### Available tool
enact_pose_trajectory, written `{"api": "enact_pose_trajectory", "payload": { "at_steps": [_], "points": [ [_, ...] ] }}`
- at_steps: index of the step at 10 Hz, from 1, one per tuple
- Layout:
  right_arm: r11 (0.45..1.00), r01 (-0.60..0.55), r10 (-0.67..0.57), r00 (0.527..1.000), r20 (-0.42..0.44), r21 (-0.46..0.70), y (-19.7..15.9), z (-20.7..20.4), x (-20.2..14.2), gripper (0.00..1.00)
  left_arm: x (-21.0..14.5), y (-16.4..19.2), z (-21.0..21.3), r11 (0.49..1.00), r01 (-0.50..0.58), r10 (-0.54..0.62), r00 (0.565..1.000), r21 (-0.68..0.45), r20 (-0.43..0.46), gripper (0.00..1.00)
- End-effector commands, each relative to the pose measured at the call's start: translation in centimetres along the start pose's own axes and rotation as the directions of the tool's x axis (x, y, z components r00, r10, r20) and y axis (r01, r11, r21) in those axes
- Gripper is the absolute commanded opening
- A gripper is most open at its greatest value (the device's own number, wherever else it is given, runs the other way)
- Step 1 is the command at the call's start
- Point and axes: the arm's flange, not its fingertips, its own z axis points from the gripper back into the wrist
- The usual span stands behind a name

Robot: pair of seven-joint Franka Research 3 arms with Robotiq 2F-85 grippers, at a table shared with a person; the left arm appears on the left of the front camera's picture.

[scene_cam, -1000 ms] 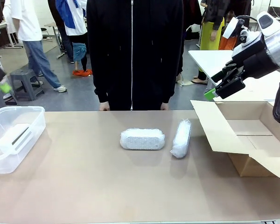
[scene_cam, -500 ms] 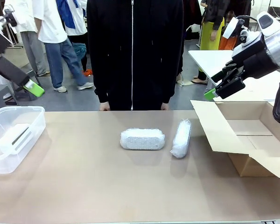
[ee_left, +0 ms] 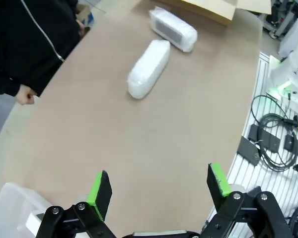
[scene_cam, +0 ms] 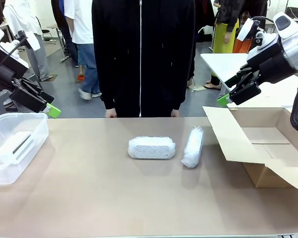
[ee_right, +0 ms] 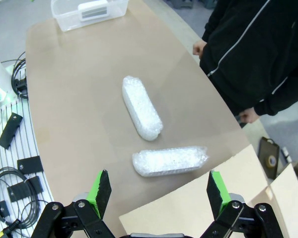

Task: Separate and place wrapped and unwrapped clocks.
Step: Pick up the Digital clock indicated by the person.

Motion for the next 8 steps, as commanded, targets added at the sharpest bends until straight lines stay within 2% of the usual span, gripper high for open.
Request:
{"api": "enact_pose_trajectory", "payload": {
  "at_steps": [1, 2, 4, 5, 8],
  "points": [
    [1.0, 0.003, -0.003, 1.0, 0.009, 0.015, -0.1, -0.1, -0.1, 1.0, 0.2, 0.0, 1.1, 1.0, -0.009, 0.008, 1.0, 0.022, 0.03, 1.0],
    [1.0, 0.003, -0.003, 1.0, 0.009, 0.015, -0.1, -0.1, -0.1, 1.0, 0.2, 0.2, 1.8, 0.999, -0.015, 0.014, 0.999, 0.036, 0.04, 1.0],
    [1.0, 0.003, -0.003, 1.0, 0.009, 0.015, -0.1, -0.1, -0.1, 1.0, 0.1, -0.1, 1.7, 1.0, 0.019, -0.019, 1.0, -0.01, -0.001, 1.0],
    [1.0, 0.003, -0.003, 1.0, 0.009, 0.015, -0.1, -0.1, -0.1, 1.0, 0.4, 0.2, 1.6, 1.0, 0.001, -0.002, 0.999, 0.027, 0.035, 1.0],
    [1.0, 0.003, -0.003, 1.0, 0.009, 0.015, -0.1, -0.1, -0.1, 1.0, 0.4, 0.2, 1.6, 1.0, 0.001, -0.002, 0.999, 0.027, 0.035, 1.0]
  ]
}}
